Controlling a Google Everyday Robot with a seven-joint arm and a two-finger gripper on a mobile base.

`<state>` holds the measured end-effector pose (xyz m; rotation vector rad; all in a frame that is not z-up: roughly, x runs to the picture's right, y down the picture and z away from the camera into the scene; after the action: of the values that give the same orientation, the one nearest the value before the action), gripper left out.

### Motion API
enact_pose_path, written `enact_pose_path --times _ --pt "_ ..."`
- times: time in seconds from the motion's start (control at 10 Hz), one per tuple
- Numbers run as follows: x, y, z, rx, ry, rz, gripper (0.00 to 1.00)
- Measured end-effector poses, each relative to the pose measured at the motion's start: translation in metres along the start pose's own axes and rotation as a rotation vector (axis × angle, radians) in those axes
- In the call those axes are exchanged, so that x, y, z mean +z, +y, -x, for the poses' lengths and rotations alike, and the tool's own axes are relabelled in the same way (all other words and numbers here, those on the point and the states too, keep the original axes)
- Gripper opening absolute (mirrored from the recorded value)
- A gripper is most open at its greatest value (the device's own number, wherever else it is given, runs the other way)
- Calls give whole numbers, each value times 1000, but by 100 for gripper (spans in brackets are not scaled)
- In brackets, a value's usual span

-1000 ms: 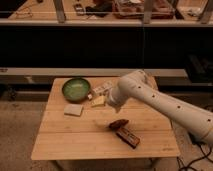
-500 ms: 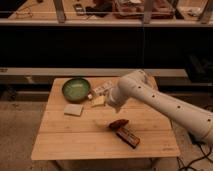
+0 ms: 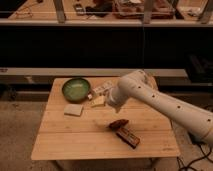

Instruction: Pick up the ceramic bowl

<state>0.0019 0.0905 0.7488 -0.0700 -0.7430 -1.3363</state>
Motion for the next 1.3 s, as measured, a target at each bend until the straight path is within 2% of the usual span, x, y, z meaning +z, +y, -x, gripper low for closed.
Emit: enact_pose_path --times 0.3,0.4,0.6,0.7,0.9,1.1,1.3 --pt "0 0 -1 -5 1 2 80" --pt "-1 -4 -4 -43 5 10 80" --pt "0 -23 -29 -175 39 36 80" --pt "1 -29 -48 -227 67 51 80" --pt "-10 -45 -92 -330 140 71 80" --pt "-22 -53 -119 -422 158 79 80" --pt "-30 -52 -129 -445 156 79 80"
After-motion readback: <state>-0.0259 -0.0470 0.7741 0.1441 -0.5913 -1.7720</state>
